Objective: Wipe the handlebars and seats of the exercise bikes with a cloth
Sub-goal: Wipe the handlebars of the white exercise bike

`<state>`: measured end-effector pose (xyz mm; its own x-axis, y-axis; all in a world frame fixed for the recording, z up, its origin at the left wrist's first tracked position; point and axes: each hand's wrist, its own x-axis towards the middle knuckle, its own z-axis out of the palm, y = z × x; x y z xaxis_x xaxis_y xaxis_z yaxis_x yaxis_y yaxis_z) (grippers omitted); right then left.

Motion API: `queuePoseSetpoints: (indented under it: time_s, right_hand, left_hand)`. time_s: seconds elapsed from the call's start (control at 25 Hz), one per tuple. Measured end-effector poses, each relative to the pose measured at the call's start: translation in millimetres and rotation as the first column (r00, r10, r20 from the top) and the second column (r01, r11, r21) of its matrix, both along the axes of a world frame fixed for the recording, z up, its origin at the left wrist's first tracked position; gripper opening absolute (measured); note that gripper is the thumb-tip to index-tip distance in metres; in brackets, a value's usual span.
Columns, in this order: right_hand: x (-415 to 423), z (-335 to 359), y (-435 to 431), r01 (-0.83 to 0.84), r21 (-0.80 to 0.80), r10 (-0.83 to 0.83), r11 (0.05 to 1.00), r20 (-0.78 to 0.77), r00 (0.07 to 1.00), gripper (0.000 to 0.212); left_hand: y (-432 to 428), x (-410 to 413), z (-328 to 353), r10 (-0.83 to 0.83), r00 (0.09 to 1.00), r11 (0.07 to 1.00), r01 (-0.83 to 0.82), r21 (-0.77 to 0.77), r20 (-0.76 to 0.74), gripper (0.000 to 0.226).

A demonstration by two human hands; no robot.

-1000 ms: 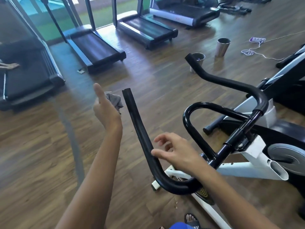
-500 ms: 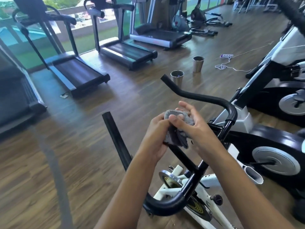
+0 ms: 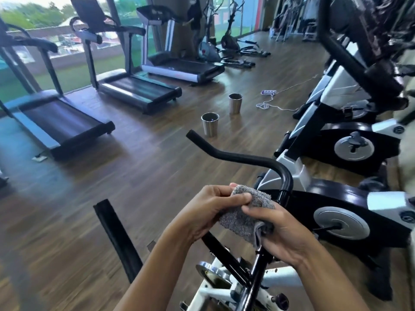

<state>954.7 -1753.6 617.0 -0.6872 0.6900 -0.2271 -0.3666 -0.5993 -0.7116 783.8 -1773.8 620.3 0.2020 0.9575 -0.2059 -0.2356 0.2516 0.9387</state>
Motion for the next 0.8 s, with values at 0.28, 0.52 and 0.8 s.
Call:
queuePoseSetpoints:
  time_s: [0.28,0.52,0.8]
  right_hand:
    - [-24,-1,-73,0.413,0.321,-0.518,0.853,0.420,0.745,0.028]
    - [-31,-64,-149,-0.125,0.846,-0.855,0.518,0.518,-0.040,0.100]
    - [-61,-84,-165,-0.028,0.691,-0.692,0.722,0.722,-0.019,0.080]
  left_hand:
    - [16,-39,-8,0.207,0.815,0.954,-0.046,0.296,-0.541,0.018]
    - [16,-50,-68,0.109,0.597,0.978,0.080,0.194,-0.795,0.050]
    - [8,-46,-94,0.179,0.713,0.964,0.011,0.266,-0.678,0.050]
